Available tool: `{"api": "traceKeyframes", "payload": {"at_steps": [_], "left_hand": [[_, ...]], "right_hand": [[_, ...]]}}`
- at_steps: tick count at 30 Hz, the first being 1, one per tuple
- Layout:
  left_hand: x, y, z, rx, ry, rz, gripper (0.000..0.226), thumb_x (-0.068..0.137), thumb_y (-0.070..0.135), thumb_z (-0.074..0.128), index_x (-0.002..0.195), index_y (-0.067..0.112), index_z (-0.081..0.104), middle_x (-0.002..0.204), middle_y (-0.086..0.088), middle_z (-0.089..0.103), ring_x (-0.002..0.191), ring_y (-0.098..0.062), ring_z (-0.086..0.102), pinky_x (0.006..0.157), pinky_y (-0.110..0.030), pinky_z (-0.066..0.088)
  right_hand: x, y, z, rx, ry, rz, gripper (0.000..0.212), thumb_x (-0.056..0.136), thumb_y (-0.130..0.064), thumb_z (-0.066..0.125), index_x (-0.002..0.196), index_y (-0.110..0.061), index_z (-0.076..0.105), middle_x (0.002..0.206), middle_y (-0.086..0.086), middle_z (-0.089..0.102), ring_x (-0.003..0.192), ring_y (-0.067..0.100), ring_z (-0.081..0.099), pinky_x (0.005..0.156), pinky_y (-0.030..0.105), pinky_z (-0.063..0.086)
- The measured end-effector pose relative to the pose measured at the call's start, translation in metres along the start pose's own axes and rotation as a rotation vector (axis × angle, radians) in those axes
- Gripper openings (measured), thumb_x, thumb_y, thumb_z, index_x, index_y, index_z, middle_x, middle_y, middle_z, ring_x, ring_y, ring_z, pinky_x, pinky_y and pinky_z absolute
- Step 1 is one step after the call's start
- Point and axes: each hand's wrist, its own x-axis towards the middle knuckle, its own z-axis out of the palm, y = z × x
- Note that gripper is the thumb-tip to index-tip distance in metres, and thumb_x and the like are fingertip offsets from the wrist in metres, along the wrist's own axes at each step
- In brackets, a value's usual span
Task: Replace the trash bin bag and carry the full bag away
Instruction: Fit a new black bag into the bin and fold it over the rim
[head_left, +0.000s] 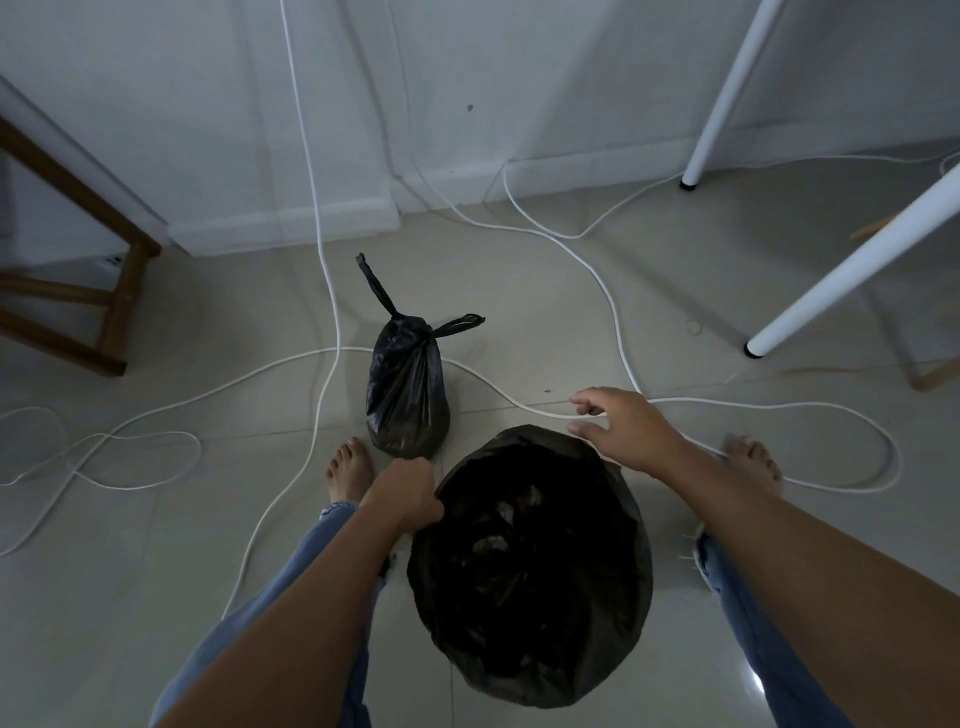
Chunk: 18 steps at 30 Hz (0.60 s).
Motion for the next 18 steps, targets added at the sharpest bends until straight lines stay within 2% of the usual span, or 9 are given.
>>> {"api": "traceKeyframes", "payload": {"at_steps": [1,2,3,4,6,10,14,18], "left_hand": [[-0.008,-0.001,-0.006,0.017,-0.031,-0.016,0.030,0.087,0.032,0.064,0.081,0.004,0.057,0.117,-0.023,0.068,0.111,-0.037,0.064,0.084,-0.035,0.049],[-0.011,-0.001,-0.007,0.014,-0.009,-0.014,0.037,0.089,0.040,0.064,0.098,0.004,0.064,0.125,-0.018,0.064,0.118,-0.035,0.060,0.092,-0.036,0.048],[-0.020,0.005,-0.011,0.041,0.007,-0.014,0.045,0.090,0.048,0.063,0.113,0.009,0.065,0.129,-0.013,0.060,0.123,-0.033,0.056,0.098,-0.037,0.047],[-0.021,0.007,-0.013,0.042,0.052,0.010,0.048,0.091,0.052,0.062,0.120,0.014,0.064,0.131,-0.011,0.059,0.124,-0.031,0.055,0.100,-0.038,0.046],[-0.018,0.013,-0.021,-0.075,0.191,0.113,0.043,0.090,0.048,0.064,0.121,0.018,0.065,0.124,-0.007,0.065,0.117,-0.027,0.060,0.096,-0.036,0.049],[-0.003,0.036,-0.030,-0.249,0.305,0.277,0.039,0.090,0.034,0.071,0.125,0.017,0.069,0.114,-0.004,0.065,0.107,-0.023,0.064,0.096,-0.034,0.051],[0.013,0.055,-0.030,-0.260,0.290,0.343,0.047,0.088,0.034,0.075,0.131,0.018,0.066,0.120,-0.005,0.064,0.113,-0.024,0.063,0.101,-0.042,0.052],[0.021,0.065,-0.029,-0.205,0.254,0.333,0.050,0.089,0.037,0.073,0.135,0.018,0.064,0.129,-0.007,0.062,0.120,-0.027,0.060,0.106,-0.043,0.049]], "right_hand": [[-0.002,-0.001,-0.001,0.005,-0.001,0.004,0.035,0.084,-0.027,0.070,0.117,-0.017,0.065,0.107,0.000,0.069,0.101,0.013,0.063,0.086,0.020,0.040],[-0.003,-0.001,-0.002,0.007,0.000,0.004,0.033,0.085,-0.026,0.068,0.116,-0.016,0.066,0.107,0.000,0.069,0.100,0.014,0.063,0.086,0.021,0.041],[-0.004,-0.001,-0.003,0.006,0.002,0.007,0.030,0.085,-0.025,0.067,0.114,-0.016,0.066,0.106,-0.001,0.069,0.100,0.014,0.063,0.085,0.022,0.042],[-0.006,-0.002,-0.003,0.006,0.004,0.008,0.026,0.086,-0.025,0.066,0.111,-0.016,0.066,0.105,-0.001,0.069,0.100,0.014,0.063,0.085,0.023,0.042],[-0.009,-0.004,-0.002,0.011,0.016,0.004,0.021,0.086,-0.027,0.065,0.105,-0.017,0.067,0.099,-0.004,0.067,0.096,0.014,0.062,0.083,0.026,0.045],[-0.017,-0.011,0.005,-0.052,0.008,0.018,0.025,0.080,-0.044,0.067,0.090,-0.021,0.063,0.089,-0.006,0.061,0.081,0.013,0.057,0.076,0.030,0.048],[-0.019,-0.016,0.014,-0.162,-0.032,0.060,0.038,0.072,-0.059,0.066,0.086,-0.024,0.060,0.091,-0.005,0.059,0.083,0.013,0.054,0.077,0.031,0.046],[-0.017,-0.019,0.019,-0.201,-0.068,0.096,0.044,0.070,-0.061,0.066,0.093,-0.024,0.061,0.098,-0.004,0.060,0.092,0.017,0.058,0.081,0.033,0.047]]}}
